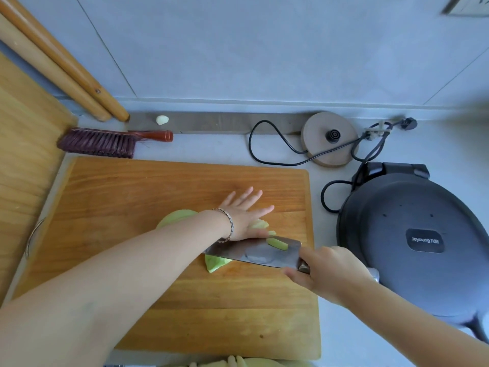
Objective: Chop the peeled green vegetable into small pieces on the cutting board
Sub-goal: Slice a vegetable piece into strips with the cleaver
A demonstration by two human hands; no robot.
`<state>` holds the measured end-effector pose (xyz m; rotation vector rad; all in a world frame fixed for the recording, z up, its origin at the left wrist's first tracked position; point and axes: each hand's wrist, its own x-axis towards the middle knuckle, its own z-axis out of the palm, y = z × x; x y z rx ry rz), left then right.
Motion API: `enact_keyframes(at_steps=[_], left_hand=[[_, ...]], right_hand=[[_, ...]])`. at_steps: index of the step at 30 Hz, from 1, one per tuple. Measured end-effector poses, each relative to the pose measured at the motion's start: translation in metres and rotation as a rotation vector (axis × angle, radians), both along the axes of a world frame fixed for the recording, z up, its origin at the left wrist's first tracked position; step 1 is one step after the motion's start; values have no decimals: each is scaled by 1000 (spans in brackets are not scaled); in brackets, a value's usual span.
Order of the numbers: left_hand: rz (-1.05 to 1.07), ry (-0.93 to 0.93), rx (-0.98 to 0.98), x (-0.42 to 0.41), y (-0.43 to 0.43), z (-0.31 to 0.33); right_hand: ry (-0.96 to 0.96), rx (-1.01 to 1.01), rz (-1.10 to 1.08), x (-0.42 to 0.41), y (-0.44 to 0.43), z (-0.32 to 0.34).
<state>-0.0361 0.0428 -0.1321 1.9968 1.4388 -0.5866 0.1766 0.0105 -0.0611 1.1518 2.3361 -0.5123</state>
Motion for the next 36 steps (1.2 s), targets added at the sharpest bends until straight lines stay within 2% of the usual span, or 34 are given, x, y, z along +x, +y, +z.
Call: enact_keyframes(at_steps=[4, 7, 9, 12, 18, 21, 23, 26, 29, 31, 32, 33, 36], left_hand=[[39, 39, 76, -7, 5, -1], [77, -109, 72, 1, 3, 13], [17, -166, 34, 12, -4, 21], [-30, -118, 21, 19, -10, 18], [53, 44, 68, -10, 1, 1], [122, 23, 162, -25, 5, 12], [242, -71, 238, -31, 11, 28], [601, -334, 372, -42, 21, 56], [1057, -499, 731, -59, 22, 74], [1281, -499, 898, -62, 9, 75], [1290, -469, 876, -59, 1, 70], [1207, -431, 784, -53, -10, 62], [713, -240, 371, -23, -41, 36]], right_hand=[[3, -10, 12, 1, 0, 3], [-7, -13, 16, 0, 1, 4], [-5, -17, 14, -1, 1, 5], [-5, -8, 47, -5, 0, 8], [-29, 9, 77, -2, -6, 20], [-35, 38, 35, 5, -5, 24], [-29, -1, -72, 11, -6, 23], [77, -113, -341, 20, -13, 16], [223, -201, -629, 24, -23, 6], [316, -290, -829, 20, -26, 2], [365, -348, -930, 15, -27, 0], [405, -405, -1015, 10, -26, -1], [467, -482, -1116, -2, -23, -5]])
